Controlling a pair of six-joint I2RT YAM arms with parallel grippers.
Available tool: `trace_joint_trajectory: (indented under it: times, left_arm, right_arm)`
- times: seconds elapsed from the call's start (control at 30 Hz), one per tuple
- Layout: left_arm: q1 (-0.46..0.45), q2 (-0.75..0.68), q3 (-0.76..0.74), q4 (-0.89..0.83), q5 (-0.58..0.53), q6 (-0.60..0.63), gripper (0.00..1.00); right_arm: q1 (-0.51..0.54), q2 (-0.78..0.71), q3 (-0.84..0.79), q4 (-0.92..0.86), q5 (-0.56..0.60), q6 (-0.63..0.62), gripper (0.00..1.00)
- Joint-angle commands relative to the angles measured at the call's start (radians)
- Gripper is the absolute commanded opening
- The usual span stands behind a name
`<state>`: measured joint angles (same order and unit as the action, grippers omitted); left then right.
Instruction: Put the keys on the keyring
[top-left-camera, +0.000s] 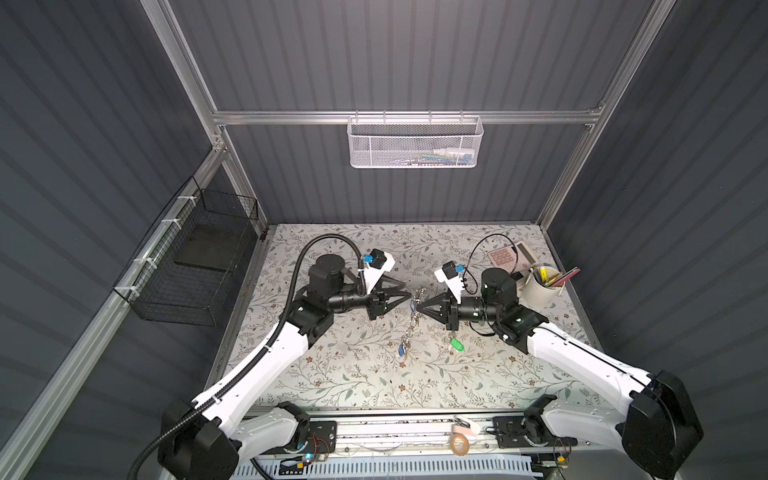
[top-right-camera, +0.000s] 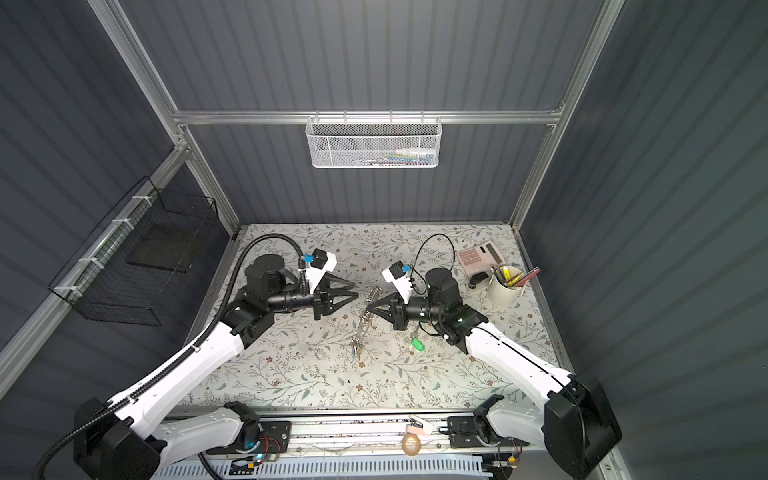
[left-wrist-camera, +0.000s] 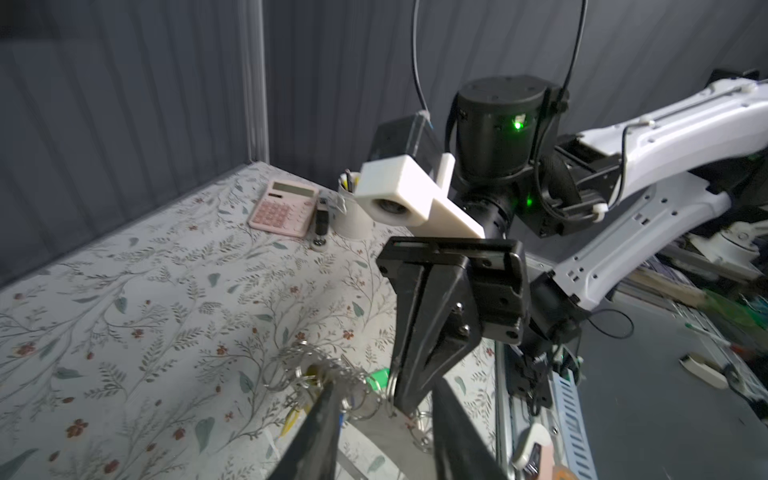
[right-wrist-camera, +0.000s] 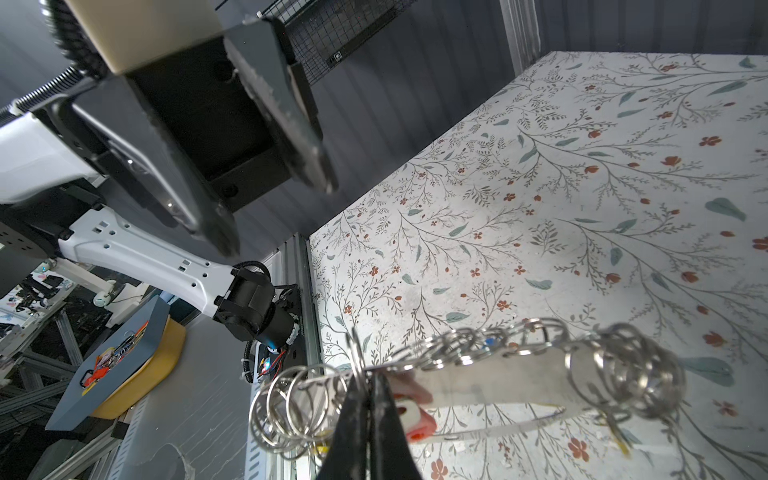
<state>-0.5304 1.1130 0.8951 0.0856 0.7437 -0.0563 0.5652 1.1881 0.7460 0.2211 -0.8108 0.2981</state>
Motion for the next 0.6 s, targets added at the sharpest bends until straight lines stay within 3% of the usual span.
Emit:
trace_joint_trajectory:
  times: [0.0,0.23,0.57]
  left_arm:
    - [0.017,-0.046,-0.094,0.224,-0.024,-0.154,0.51]
    - [0.017,-0.030,-0.305,0.613,-0.018,-0.319,0.53]
    - [-0.004,0.107,-0.310,0.724,0.088,-0.365,0.37]
  right_arm:
    - [-0.002,-0.008,0.001,0.080,-0.015,0.025,0.00]
    - [-0.005,0.004,0.009,0.115,-0.046,0.054,0.00]
    - [-0.010,0.026,0.017,0.143,-0.080,0.084,0.00]
